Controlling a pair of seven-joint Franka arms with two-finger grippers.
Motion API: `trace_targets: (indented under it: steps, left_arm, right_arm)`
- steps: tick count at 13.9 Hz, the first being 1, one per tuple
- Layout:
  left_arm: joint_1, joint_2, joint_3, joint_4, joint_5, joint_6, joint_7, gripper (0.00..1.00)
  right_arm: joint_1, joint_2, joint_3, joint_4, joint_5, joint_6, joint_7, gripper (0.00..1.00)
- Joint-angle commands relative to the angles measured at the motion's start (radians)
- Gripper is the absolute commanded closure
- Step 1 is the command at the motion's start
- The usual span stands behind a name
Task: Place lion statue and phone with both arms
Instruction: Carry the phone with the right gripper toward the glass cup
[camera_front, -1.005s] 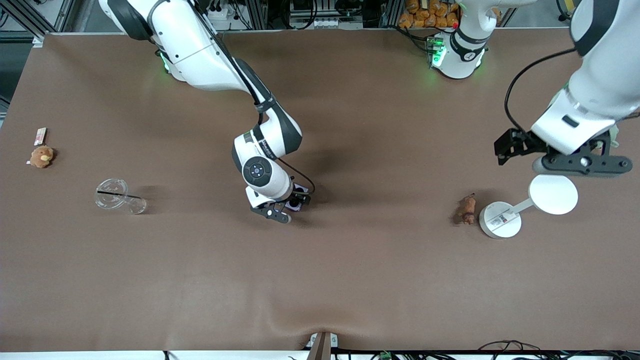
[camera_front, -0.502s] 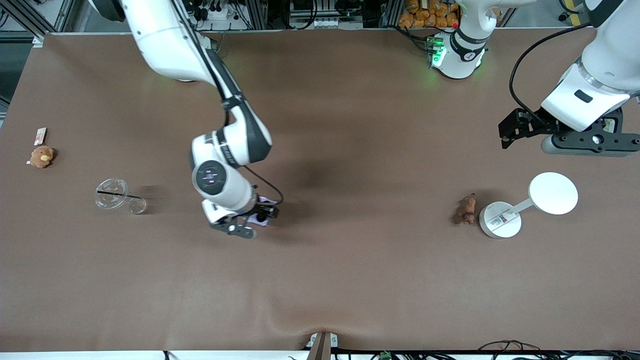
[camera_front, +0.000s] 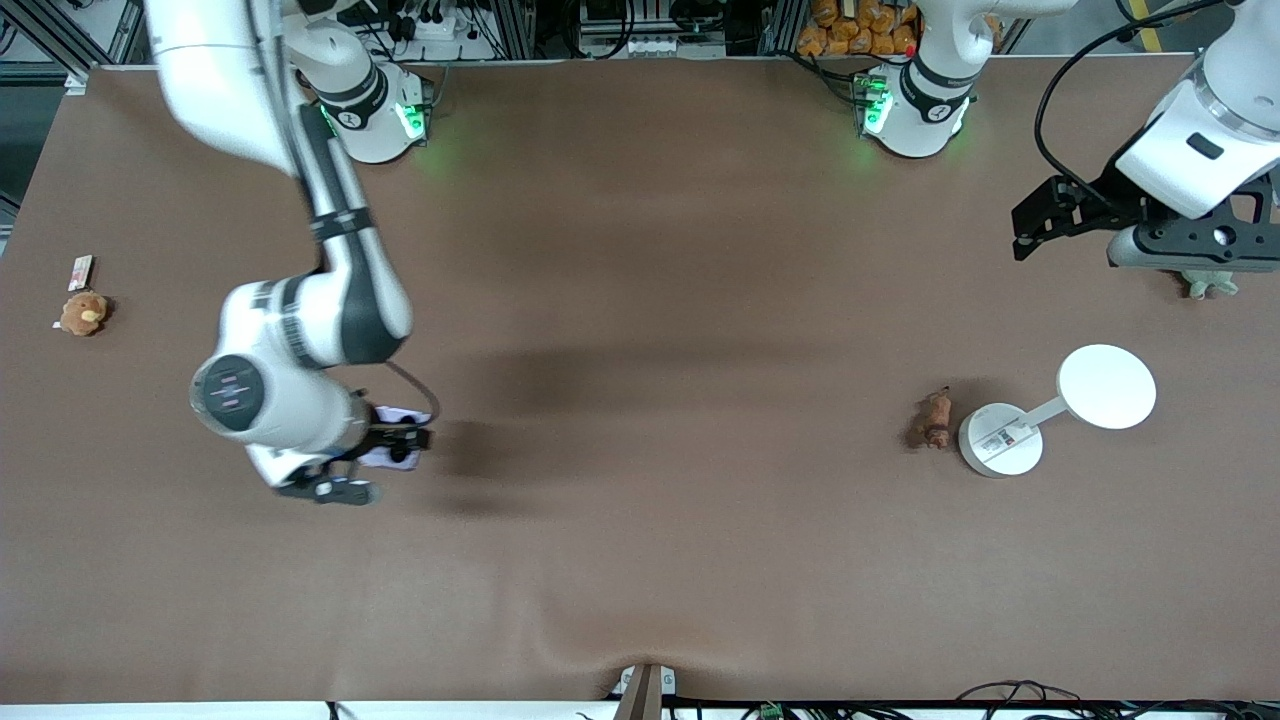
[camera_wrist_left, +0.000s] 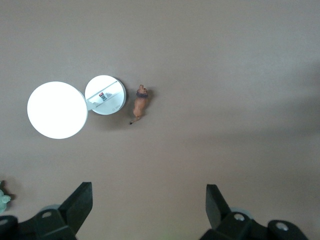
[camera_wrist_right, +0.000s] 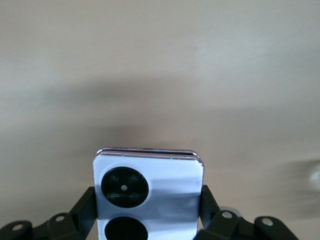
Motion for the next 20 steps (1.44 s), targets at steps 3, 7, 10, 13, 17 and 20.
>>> trace_targets:
  steps: [3, 7, 10, 13, 17, 20]
  left_arm:
    - [-0.024, -0.040, 0.021, -0.049, -0.015, 0.004, 0.025, 0.00]
    - [-0.017, -0.034, 0.012, -0.046, -0.015, 0.002, 0.025, 0.00]
    - [-0.018, -0.031, 0.012, -0.043, -0.011, 0.002, 0.025, 0.00]
    - [-0.017, -0.029, 0.012, -0.044, -0.006, 0.002, 0.023, 0.00]
    - [-0.014, -0.028, 0.013, -0.046, -0.005, -0.010, 0.007, 0.00]
    - [0.012, -0.023, 0.018, -0.047, -0.003, -0.018, 0.002, 0.00]
  right_arm:
    - [-0.162, -0.019, 0.017, -0.027, -0.016, -0.052, -0.176, 0.36]
    - [-0.210, 0.058, 0.020, -0.018, -0.042, -0.034, -0.183, 0.36]
    - [-0.216, 0.099, 0.021, -0.018, -0.038, 0.003, -0.183, 0.36]
    - [-0.214, 0.125, 0.026, -0.036, -0.035, -0.008, -0.183, 0.34]
    - [-0.216, 0.139, 0.033, -0.061, -0.030, -0.019, -0.183, 0.16]
    - [-0.208, 0.137, 0.035, -0.078, -0.030, -0.040, -0.183, 0.00]
